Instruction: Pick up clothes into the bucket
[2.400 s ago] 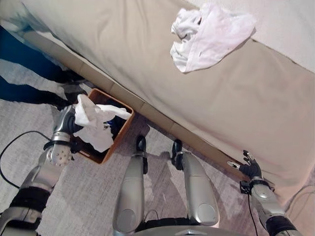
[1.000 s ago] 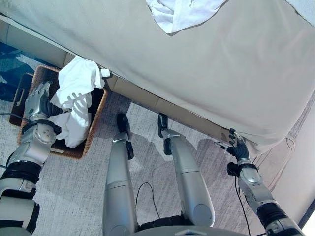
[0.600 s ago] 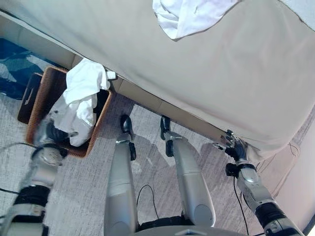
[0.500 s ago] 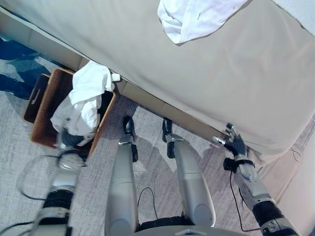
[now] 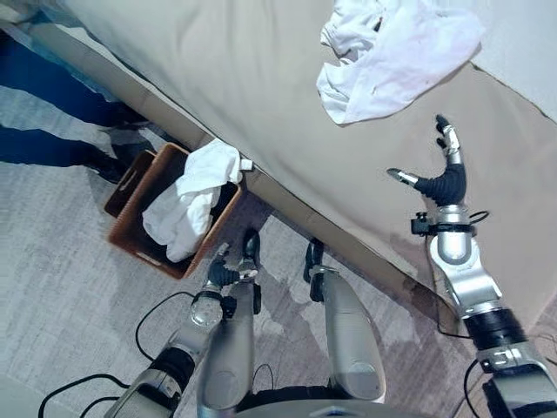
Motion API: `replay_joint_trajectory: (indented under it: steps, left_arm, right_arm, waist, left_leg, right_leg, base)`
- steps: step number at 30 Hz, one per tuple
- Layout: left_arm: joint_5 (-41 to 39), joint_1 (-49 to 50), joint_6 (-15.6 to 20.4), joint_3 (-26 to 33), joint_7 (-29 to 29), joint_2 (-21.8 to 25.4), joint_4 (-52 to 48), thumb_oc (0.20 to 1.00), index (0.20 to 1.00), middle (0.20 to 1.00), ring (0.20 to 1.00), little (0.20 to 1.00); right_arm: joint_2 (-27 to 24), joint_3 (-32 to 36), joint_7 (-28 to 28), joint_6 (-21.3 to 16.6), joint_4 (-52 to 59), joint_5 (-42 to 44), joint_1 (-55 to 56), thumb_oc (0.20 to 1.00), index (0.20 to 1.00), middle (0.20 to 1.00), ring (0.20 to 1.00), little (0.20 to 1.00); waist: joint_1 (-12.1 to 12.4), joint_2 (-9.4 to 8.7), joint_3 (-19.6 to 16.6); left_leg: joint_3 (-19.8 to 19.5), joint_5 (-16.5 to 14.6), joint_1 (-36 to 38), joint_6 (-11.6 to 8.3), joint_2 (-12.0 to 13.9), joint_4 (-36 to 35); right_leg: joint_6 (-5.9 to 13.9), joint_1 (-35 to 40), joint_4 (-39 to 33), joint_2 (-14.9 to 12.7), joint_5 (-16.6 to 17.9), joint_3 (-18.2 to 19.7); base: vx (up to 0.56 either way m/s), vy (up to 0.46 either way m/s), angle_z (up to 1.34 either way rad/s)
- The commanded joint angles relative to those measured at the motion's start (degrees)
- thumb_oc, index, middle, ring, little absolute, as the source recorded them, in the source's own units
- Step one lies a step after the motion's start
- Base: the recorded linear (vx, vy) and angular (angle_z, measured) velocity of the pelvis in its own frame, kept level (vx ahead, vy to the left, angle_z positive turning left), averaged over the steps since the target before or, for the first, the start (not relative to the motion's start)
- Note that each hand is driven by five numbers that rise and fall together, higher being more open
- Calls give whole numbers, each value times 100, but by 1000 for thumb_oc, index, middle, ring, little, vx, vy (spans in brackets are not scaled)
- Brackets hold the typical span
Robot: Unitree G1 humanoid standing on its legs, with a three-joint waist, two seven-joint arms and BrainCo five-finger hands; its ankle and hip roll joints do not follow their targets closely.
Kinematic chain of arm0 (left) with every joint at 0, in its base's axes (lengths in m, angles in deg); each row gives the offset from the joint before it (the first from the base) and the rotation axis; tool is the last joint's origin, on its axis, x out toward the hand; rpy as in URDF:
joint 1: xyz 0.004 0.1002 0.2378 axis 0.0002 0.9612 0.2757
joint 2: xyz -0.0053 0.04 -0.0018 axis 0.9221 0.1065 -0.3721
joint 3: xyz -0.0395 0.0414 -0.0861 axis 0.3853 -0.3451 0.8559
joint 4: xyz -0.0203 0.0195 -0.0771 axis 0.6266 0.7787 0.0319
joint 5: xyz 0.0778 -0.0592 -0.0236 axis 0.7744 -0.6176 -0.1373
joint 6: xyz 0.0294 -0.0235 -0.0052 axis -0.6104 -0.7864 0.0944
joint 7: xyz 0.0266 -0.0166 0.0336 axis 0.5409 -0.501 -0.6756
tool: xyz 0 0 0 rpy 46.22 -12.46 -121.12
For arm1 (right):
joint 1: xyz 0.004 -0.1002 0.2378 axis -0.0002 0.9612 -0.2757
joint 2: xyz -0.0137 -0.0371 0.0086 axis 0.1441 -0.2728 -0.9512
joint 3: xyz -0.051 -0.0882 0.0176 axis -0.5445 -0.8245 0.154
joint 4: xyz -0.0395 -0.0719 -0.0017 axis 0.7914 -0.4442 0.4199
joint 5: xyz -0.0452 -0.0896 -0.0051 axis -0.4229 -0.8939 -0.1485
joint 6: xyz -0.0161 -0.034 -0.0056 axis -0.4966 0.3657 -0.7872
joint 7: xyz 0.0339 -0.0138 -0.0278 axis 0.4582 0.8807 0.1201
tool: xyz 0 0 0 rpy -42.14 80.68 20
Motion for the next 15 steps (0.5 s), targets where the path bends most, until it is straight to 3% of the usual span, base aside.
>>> replay_joint_trajectory:
  steps: [1,5,7,15]
  left_arm:
    - [165,190,174,16,185,-33,26,1000,1000,1000,1000,1000]
    - [-328,414,144,230,82,-122,205,1000,1000,1000,1000,1000]
    - [-978,668,191,485,52,-189,369,1000,1000,1000,1000,1000]
    - [-1293,952,249,405,-16,-47,292,1000,1000,1000,1000,1000]
  right_arm:
    - [-793,-174,-247,239,-747,-98,-1165,1000,1000,1000,1000,1000]
    - [-1078,-753,-189,382,-1717,90,-2301,1000,1000,1000,1000,1000]
    - [-1255,-1302,-187,548,-2778,-9,-3325,1000,1000,1000,1000,1000]
    - [-1315,-2329,-443,773,-4626,-68,-4996,1000,1000,1000,1000,1000]
  waist:
    - [60,326,-85]
    - [171,469,-85]
    - [316,626,-85]
    - [549,850,-217]
  left_leg:
    - [-140,-498,292,15,-143,226]
    - [-170,-547,372,6,-180,311]
    - [-229,-569,442,-27,-194,360]
    - [-398,-458,336,-45,-117,206]
  right_leg:
    - [372,260,-242,-413,329,140]
    - [341,335,-94,-438,250,190]
    - [319,407,-7,-435,200,160]
    - [272,260,-94,-284,180,160]
  base:
    - [44,-21,14]
    - [48,-42,7]
    - [53,-69,8]
    - [40,-55,7]
